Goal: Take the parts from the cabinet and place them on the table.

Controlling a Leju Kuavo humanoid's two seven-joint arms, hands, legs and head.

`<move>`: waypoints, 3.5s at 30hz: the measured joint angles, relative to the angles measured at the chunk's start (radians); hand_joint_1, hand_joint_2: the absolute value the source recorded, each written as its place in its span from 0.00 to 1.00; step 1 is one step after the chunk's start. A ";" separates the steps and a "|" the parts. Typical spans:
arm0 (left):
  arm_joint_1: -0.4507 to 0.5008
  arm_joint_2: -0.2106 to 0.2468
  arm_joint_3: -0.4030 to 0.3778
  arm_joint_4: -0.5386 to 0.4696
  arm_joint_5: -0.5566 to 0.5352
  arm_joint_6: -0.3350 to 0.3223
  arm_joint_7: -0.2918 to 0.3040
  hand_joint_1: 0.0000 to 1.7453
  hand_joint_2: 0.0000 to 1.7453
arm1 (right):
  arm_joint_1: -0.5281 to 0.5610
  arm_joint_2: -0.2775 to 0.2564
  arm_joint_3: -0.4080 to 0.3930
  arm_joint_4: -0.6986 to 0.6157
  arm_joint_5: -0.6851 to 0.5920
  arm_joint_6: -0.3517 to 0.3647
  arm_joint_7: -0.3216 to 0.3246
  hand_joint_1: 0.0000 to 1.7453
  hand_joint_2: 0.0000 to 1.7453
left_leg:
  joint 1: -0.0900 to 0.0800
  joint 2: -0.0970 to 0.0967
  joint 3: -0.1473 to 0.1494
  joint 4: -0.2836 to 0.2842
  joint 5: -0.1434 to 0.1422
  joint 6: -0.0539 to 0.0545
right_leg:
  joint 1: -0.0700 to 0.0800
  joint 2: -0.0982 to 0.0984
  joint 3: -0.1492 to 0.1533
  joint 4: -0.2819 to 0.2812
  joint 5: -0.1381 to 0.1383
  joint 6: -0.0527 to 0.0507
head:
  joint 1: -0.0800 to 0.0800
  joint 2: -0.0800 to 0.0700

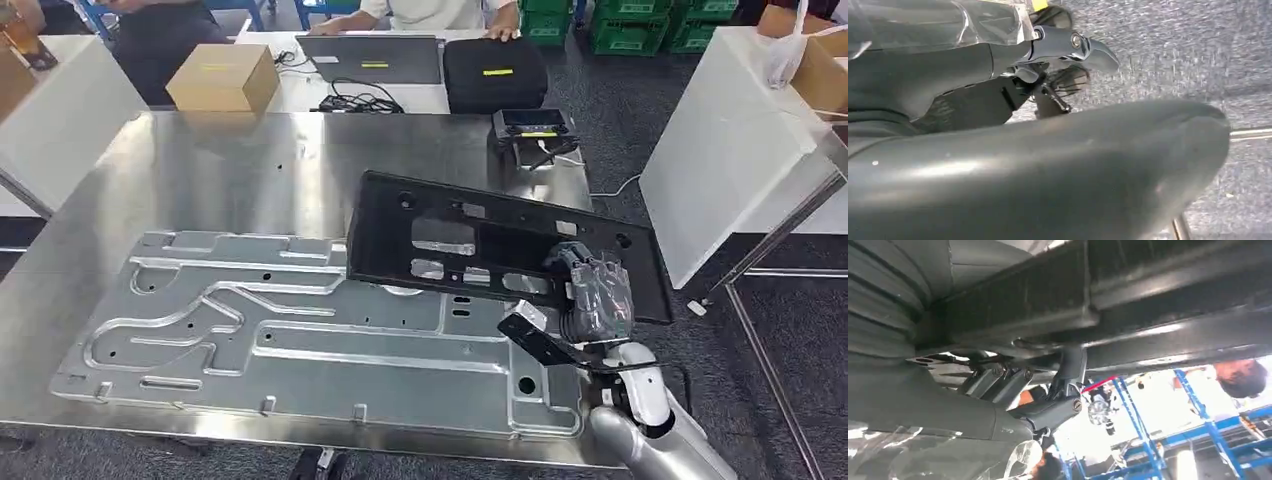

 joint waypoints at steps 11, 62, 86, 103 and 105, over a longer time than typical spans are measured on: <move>0.011 -0.005 0.000 0.000 0.019 -0.013 -0.002 0.00 0.00 | -0.023 0.003 0.013 0.005 0.005 0.038 0.011 1.00 1.00 | -0.018 0.002 -0.040 0.045 0.004 0.000 | 0.022 -0.003 0.054 -0.037 0.003 -0.030 | 0.000 0.000; 0.010 -0.014 -0.050 0.001 -0.077 0.142 -0.158 0.00 0.00 | -0.016 -0.062 0.030 -0.046 0.001 0.084 0.111 1.00 1.00 | -0.016 0.002 0.061 -0.067 0.009 0.043 | 0.012 -0.002 -0.015 0.021 -0.006 -0.023 | 0.000 0.000; 0.010 -0.031 -0.062 0.002 -0.062 0.114 -0.155 0.00 0.00 | 0.000 -0.111 -0.015 -0.121 0.084 0.110 0.162 1.00 1.00 | 0.007 0.001 0.020 0.046 -0.069 -0.003 | 0.003 0.009 0.008 -0.023 0.035 -0.036 | 0.000 0.000; 0.019 -0.039 -0.062 0.001 -0.049 0.108 -0.155 0.00 0.00 | 0.023 -0.126 -0.021 -0.132 0.083 0.137 0.166 1.00 1.00 | 0.002 0.008 0.044 0.000 -0.033 0.004 | 0.009 0.001 -0.049 0.117 -0.006 -0.011 | 0.001 0.000; 0.019 -0.040 -0.062 0.002 -0.048 0.108 -0.155 0.00 0.00 | 0.024 -0.128 -0.021 -0.135 0.084 0.137 0.167 1.00 1.00 | 0.006 0.009 0.036 0.028 -0.052 -0.013 | 0.011 -0.001 0.025 -0.028 0.024 -0.009 | 0.000 0.000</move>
